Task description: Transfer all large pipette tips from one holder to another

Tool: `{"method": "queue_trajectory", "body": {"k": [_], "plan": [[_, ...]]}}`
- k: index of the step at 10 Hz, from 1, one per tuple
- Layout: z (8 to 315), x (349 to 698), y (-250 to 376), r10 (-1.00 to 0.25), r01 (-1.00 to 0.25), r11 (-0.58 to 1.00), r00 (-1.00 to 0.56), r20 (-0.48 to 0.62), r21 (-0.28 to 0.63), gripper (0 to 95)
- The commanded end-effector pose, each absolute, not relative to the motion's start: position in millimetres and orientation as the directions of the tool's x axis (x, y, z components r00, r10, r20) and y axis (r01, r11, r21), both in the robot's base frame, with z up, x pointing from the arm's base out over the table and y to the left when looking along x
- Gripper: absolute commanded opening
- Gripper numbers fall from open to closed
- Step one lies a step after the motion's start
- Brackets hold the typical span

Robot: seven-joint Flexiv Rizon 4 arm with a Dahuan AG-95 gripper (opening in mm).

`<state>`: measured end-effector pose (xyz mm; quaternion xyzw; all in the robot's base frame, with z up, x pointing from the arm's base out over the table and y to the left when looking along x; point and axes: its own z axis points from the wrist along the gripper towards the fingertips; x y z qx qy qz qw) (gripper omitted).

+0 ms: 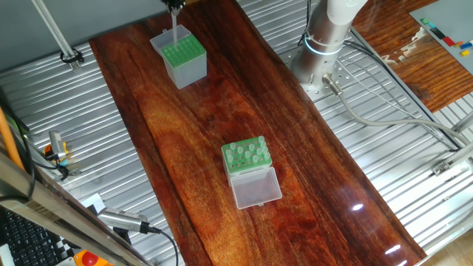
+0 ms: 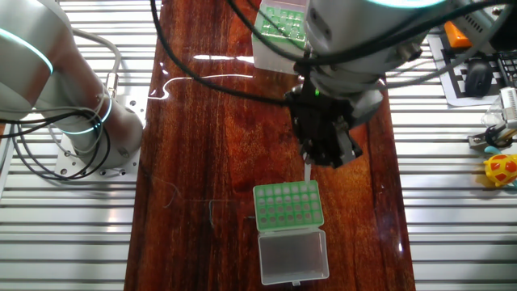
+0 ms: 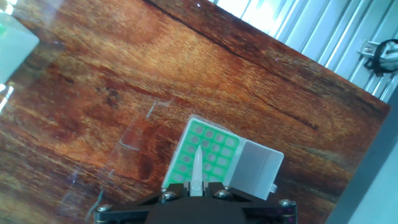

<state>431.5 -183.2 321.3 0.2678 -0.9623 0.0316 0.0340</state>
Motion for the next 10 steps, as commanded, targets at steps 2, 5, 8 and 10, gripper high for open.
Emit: {"method": "queue_trajectory", "body": {"k": [2,5,8,10], "plan": [[316.5,439.4,-214.4,-0.573,-0.577,0.816,-0.815,0.089,-0.037,0.0],[315.7,446.4,-225.5,-0.581,-0.585,0.811,-0.809,0.085,-0.026,0.0],[315.7,446.4,-225.5,-0.545,-0.55,0.835,-0.832,0.1,-0.024,0.0],[315.7,446.4,-225.5,-0.525,-0.53,0.848,-0.845,0.097,-0.025,0.0]]}}
